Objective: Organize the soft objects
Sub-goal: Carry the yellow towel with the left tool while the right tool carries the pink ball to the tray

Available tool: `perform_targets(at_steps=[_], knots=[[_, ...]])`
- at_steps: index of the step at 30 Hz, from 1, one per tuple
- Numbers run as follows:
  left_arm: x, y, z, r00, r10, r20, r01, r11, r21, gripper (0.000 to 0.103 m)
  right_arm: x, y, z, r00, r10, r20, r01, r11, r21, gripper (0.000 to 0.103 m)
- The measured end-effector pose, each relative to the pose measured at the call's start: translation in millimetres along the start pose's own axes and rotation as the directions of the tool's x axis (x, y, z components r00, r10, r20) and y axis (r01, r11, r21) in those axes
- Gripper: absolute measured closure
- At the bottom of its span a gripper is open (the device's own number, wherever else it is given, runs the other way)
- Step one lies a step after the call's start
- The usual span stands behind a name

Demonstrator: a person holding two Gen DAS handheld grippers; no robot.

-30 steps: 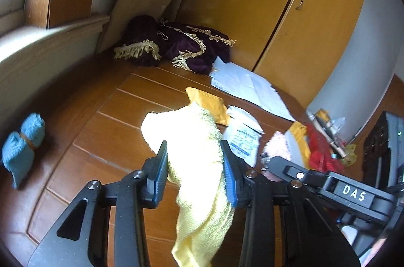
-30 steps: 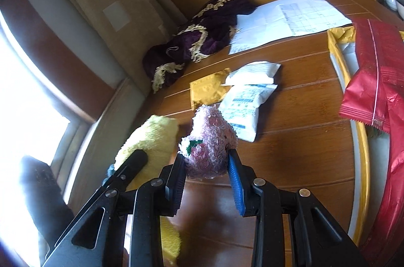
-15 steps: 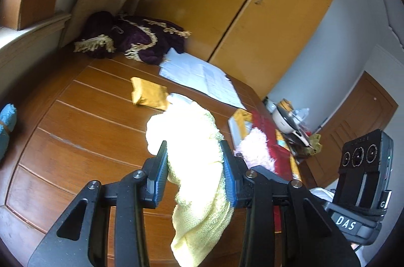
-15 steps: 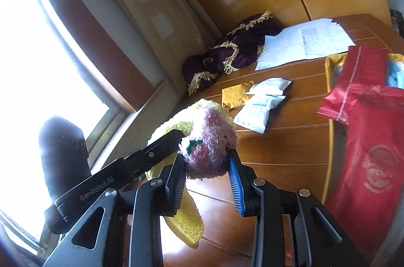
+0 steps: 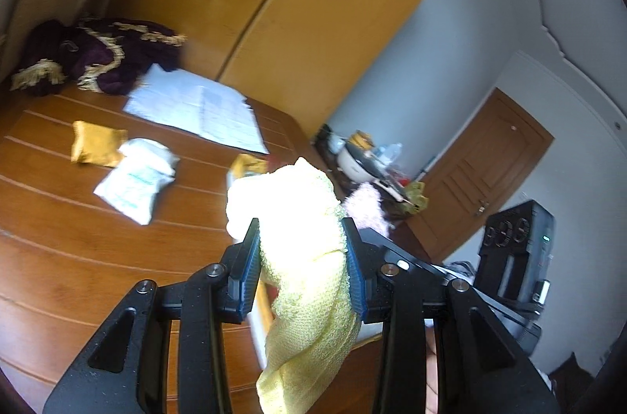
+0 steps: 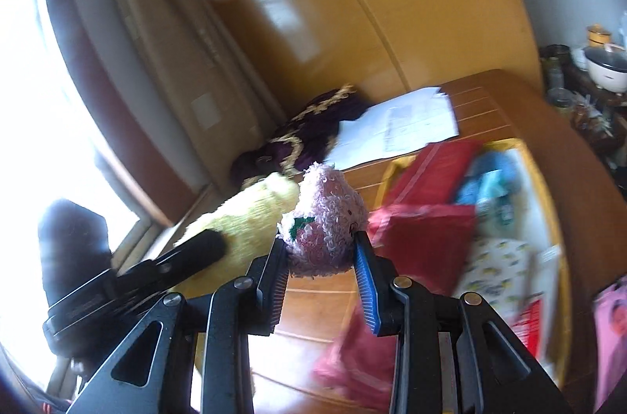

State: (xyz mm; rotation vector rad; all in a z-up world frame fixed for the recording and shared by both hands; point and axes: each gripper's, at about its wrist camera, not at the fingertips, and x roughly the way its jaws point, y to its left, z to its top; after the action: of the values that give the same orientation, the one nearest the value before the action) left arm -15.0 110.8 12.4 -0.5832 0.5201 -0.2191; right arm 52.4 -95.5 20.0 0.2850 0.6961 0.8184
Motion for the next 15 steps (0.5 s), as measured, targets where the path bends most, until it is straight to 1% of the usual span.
perform_targets(at_steps=[2, 7, 10, 12, 15], knots=[[14, -11, 2, 0.999, -0.043, -0.018, 0.044, 0.999, 0.017, 0.068, 0, -17, 7, 0.999, -0.034, -0.003, 0.034, 0.999, 0.028, 0.07], [48, -18, 15, 0.995, -0.075, -0.071, 0.075, 0.997, 0.003, 0.068, 1, -54, 14, 0.992, -0.125, -0.013, 0.126, 0.989, 0.077, 0.07], [70, -20, 31, 0.992, -0.091, -0.091, 0.092, 0.996, 0.008, 0.068, 7, -73, 20, 0.985, -0.17, -0.031, 0.173, 0.979, 0.111, 0.07], [87, -17, 40, 0.99, -0.09, -0.109, 0.092, 0.996, 0.01, 0.068, 11, -86, 23, 0.972, -0.229, -0.047, 0.233, 0.964, 0.125, 0.07], [115, -16, 48, 0.986, -0.086, -0.146, 0.087, 0.996, 0.002, 0.068, 20, -100, 25, 0.942, -0.326, -0.073, 0.333, 0.933, 0.132, 0.07]])
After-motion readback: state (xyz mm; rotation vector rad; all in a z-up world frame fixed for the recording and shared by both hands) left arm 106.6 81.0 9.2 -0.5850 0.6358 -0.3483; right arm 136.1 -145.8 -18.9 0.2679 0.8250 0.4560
